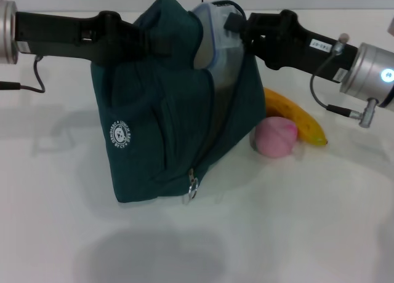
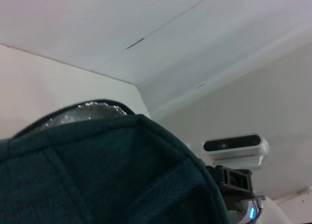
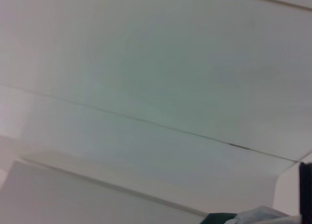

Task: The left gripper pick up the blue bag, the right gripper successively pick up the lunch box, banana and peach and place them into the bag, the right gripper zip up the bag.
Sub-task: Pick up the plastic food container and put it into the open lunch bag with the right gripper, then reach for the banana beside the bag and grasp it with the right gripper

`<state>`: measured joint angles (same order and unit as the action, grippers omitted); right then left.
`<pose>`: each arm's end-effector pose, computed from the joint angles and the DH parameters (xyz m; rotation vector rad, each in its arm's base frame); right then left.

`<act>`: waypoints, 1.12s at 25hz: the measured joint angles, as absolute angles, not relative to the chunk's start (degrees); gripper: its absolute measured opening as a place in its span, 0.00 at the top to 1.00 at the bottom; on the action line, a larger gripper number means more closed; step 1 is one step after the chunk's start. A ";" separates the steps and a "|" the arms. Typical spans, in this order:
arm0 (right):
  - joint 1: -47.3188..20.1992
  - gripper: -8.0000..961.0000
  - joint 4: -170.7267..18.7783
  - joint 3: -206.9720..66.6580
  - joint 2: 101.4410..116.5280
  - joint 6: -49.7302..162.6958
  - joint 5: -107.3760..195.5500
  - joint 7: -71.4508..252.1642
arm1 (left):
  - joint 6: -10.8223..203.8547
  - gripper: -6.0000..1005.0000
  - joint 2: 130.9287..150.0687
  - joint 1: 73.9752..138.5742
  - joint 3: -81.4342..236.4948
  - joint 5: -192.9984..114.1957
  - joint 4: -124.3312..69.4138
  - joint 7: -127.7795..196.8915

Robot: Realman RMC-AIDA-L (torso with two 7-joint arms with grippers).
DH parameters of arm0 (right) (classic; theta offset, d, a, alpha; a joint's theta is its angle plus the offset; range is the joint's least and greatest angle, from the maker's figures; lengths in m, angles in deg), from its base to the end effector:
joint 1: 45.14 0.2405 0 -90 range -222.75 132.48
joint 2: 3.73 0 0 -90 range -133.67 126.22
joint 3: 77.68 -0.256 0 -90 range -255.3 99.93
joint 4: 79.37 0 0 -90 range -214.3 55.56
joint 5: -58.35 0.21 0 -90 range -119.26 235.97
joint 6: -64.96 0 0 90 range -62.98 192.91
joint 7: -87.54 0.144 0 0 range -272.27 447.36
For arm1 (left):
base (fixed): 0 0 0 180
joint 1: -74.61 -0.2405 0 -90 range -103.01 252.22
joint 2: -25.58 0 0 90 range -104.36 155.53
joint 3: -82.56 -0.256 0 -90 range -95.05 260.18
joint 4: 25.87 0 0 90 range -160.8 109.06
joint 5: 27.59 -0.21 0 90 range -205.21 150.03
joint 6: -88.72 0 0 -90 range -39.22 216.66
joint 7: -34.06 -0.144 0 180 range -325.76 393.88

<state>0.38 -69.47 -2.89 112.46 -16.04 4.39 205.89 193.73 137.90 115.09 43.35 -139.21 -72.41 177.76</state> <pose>0.1657 0.3804 -0.0380 2.0362 -1.6847 -1.3495 -0.1844 0.3640 0.0730 2.4252 1.5932 0.7472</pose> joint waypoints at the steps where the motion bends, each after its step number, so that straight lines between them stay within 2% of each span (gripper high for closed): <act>1: 0.81 0.83 -69.47 -2.29 112.46 -15.48 4.40 206.00 | 193.72 0.96 137.91 115.10 43.35 -139.22 -72.41 177.74; 7: 1.45 0.82 -68.92 -0.50 112.46 -14.24 5.59 205.72 | 193.61 0.96 138.00 114.69 43.37 -139.21 -72.38 177.66; 17: -3.33 0.79 -66.53 -0.46 112.46 -15.34 8.94 202.37 | 193.08 0.96 137.60 113.83 43.88 -139.40 -72.51 177.50; 20: -5.65 0.71 -64.33 -0.74 112.46 -15.39 9.06 201.55 | 192.61 0.96 137.50 113.78 43.89 -139.43 -72.56 177.50; 22: -6.72 0.69 -63.73 -0.94 112.44 -15.65 9.57 200.21 | 192.14 0.96 137.32 113.61 43.90 -139.44 -72.62 177.50; 28: -10.06 0.65 -60.78 -1.79 111.09 -16.90 10.75 192.80 | 191.66 0.96 136.59 112.70 43.91 -139.30 -72.74 177.23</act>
<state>-10.06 -60.78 -1.79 111.09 -16.90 10.75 192.80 191.66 136.59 112.70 43.91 -139.30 -72.74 177.23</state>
